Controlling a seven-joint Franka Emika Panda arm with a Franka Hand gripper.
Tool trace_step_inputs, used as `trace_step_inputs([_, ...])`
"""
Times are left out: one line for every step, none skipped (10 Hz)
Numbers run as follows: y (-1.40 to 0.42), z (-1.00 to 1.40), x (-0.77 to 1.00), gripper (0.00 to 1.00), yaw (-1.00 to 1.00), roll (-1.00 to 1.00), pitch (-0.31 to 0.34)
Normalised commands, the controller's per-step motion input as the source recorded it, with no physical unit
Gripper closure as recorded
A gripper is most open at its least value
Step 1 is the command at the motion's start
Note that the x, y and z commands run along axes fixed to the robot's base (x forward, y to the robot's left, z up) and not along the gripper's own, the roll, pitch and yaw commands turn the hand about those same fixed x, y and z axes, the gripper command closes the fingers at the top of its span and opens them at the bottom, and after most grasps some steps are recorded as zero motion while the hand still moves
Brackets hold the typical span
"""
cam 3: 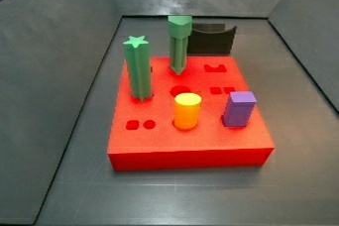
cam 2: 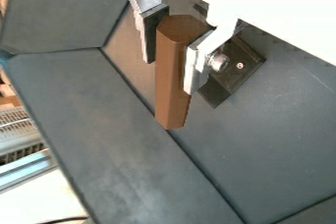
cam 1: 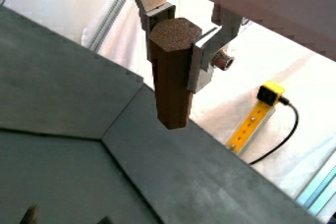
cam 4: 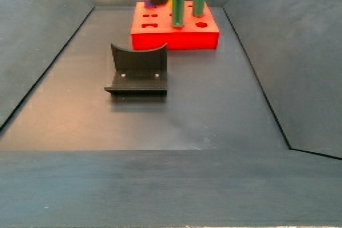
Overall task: Pick up the hexagon object. Move up. Place the hexagon object on the fixture. Regrasp the hexagon object. Move to above the board. Insert the hexagon object.
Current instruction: Move to above the board.
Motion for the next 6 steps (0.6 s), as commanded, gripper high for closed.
trace_step_inputs([-0.01, 1.0, -0.11, 1.0, -0.08, -0.04, 0.004])
trace_step_inputs([-0.01, 1.0, -0.11, 1.0, -0.07, -0.04, 0.034])
trace_step_inputs([-0.01, 0.89, -0.09, 1.0, -0.06, -0.04, 0.07])
trace_step_inputs([-0.01, 0.7, -0.06, 1.0, -0.04, -0.05, 0.091])
trace_step_inputs([-0.02, 0.45, -0.04, 1.0, -0.01, -0.06, 0.111])
trace_step_inputs([-0.02, 0.33, -0.03, 1.0, 0.0, -0.06, 0.124])
